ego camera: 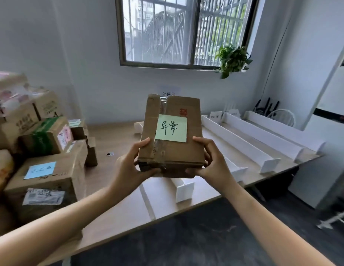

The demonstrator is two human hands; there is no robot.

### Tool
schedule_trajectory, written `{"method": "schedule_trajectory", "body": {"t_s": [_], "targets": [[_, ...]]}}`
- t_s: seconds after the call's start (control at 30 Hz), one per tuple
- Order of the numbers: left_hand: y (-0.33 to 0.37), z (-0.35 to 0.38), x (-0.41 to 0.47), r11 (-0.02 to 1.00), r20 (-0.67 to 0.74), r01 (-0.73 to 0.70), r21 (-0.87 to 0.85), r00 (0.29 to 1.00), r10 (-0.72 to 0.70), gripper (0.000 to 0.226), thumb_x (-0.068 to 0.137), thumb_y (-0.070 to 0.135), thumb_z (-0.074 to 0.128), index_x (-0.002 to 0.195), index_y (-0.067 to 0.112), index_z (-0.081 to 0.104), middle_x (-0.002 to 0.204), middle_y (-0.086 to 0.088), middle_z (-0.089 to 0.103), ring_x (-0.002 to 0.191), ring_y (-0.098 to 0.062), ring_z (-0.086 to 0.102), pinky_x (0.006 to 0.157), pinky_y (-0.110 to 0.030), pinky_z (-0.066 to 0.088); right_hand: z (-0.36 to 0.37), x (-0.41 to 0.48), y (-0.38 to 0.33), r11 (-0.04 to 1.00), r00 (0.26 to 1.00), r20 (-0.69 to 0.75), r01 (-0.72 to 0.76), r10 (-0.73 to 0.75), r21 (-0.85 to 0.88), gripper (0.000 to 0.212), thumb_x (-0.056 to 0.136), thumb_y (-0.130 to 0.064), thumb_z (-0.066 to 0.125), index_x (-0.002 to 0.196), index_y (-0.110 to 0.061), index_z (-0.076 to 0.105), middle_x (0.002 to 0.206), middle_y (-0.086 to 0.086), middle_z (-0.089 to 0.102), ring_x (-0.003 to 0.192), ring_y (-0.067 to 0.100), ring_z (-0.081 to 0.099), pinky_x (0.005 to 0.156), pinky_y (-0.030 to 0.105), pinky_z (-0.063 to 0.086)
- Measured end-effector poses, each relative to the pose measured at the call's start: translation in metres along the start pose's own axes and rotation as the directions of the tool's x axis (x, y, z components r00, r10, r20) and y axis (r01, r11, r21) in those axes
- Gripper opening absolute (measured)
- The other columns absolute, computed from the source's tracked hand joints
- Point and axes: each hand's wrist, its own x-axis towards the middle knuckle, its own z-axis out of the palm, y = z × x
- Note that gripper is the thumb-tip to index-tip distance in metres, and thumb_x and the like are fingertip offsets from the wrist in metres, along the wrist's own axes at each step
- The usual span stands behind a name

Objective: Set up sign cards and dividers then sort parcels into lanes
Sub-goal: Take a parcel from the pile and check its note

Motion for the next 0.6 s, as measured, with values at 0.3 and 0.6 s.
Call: {"method": "schedule_trajectory", "body": {"t_s": [0.3,0.6], "targets": [[0.008,0.088,0.034,0.997,0.077,-0.019,-0.069,0.997,0.024,0.082,0.063,0.021,0.086,0.127,0.038,0.040,0.114,0.022,0.057,0.101,-0.007,0.062,0.085,-0.029,0.056,-0.081,-0.016,0.029,0.999,0.991,-0.128,-0.051,0.050,-0.008,0.079,0.061,0.012,0.082,0.117,-0.035,0.050,0.132,-0.005,0.053,0.118,0.008,0.056,0.082,0.020,0.053],[-0.009,0.156,0.081,0.994,0.116,-0.015,-0.113,0.993,0.028,0.081,0.062,0.017,0.087,0.126,0.035,0.041,0.114,0.027,0.052,0.098,0.018,0.055,0.084,-0.004,0.045,-0.134,0.011,0.062,0.993,0.976,-0.184,-0.120,0.115,-0.016,0.078,0.062,0.015,0.080,0.117,-0.032,0.051,0.130,-0.006,0.055,0.118,0.008,0.056,0.091,0.037,0.055]]}}
